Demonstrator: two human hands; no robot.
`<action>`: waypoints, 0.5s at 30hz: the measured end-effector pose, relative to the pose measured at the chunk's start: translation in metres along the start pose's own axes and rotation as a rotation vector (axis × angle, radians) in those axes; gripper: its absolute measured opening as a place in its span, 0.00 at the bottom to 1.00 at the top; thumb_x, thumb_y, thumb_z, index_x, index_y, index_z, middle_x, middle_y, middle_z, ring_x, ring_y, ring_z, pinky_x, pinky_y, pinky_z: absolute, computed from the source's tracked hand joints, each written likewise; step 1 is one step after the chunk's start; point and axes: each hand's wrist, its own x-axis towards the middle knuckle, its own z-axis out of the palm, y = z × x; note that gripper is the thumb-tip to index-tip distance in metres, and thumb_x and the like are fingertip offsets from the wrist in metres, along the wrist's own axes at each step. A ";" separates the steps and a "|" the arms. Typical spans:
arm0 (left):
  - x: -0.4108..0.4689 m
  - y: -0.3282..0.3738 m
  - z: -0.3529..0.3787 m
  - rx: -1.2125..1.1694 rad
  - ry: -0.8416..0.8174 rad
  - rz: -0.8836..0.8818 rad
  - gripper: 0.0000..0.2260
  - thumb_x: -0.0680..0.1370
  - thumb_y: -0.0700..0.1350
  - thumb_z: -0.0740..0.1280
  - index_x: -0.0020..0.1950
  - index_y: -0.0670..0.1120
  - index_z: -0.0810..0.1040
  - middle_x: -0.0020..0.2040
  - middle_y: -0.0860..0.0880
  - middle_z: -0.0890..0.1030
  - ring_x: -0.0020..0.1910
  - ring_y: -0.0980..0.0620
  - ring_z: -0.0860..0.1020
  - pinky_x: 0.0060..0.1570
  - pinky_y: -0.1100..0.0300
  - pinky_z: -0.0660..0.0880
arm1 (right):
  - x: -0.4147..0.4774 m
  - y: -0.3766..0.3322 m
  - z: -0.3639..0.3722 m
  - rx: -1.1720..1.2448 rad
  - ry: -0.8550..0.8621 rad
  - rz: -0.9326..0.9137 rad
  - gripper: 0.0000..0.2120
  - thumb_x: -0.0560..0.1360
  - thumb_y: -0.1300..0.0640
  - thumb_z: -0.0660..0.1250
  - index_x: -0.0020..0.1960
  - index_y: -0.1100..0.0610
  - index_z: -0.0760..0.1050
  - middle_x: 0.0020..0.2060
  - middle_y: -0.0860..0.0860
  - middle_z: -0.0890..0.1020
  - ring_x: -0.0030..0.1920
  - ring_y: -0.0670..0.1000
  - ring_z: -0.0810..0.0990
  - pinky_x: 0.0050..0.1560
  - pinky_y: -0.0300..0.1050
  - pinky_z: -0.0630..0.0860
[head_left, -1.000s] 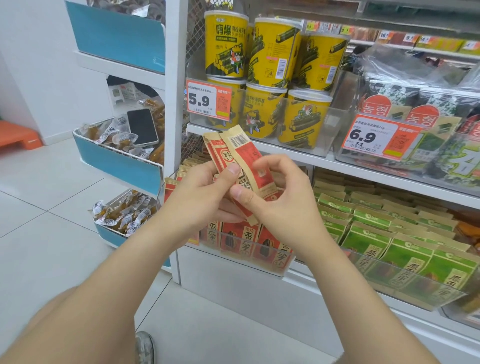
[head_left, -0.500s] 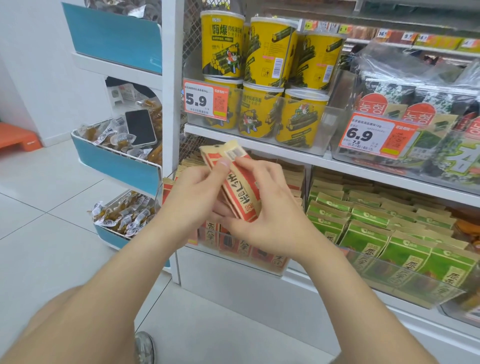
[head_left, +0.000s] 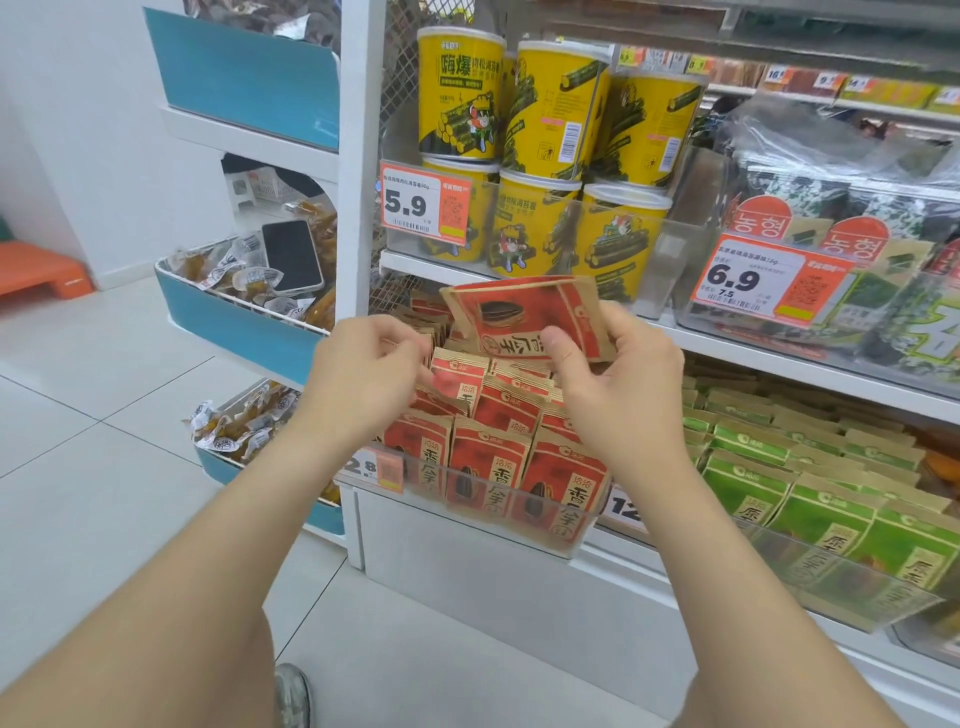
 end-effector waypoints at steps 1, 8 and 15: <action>0.003 -0.005 -0.001 0.130 0.014 0.090 0.12 0.81 0.39 0.64 0.51 0.53 0.84 0.41 0.53 0.87 0.41 0.55 0.83 0.43 0.56 0.80 | 0.002 0.003 0.003 -0.001 0.005 0.037 0.04 0.81 0.46 0.72 0.55 0.39 0.79 0.42 0.32 0.84 0.41 0.44 0.82 0.54 0.60 0.80; 0.025 -0.029 0.005 0.720 -0.386 0.347 0.26 0.75 0.43 0.68 0.71 0.61 0.75 0.69 0.59 0.76 0.74 0.49 0.64 0.73 0.39 0.58 | 0.013 0.008 0.034 -0.077 -0.133 0.064 0.07 0.82 0.44 0.71 0.57 0.44 0.78 0.47 0.42 0.84 0.53 0.58 0.81 0.53 0.49 0.70; 0.047 -0.040 0.002 0.891 -0.420 0.372 0.11 0.82 0.51 0.71 0.63 0.62 0.83 0.58 0.61 0.80 0.66 0.50 0.71 0.69 0.41 0.59 | 0.019 0.006 0.062 -0.206 -0.419 0.043 0.13 0.88 0.49 0.60 0.69 0.50 0.77 0.55 0.50 0.85 0.60 0.58 0.76 0.51 0.52 0.69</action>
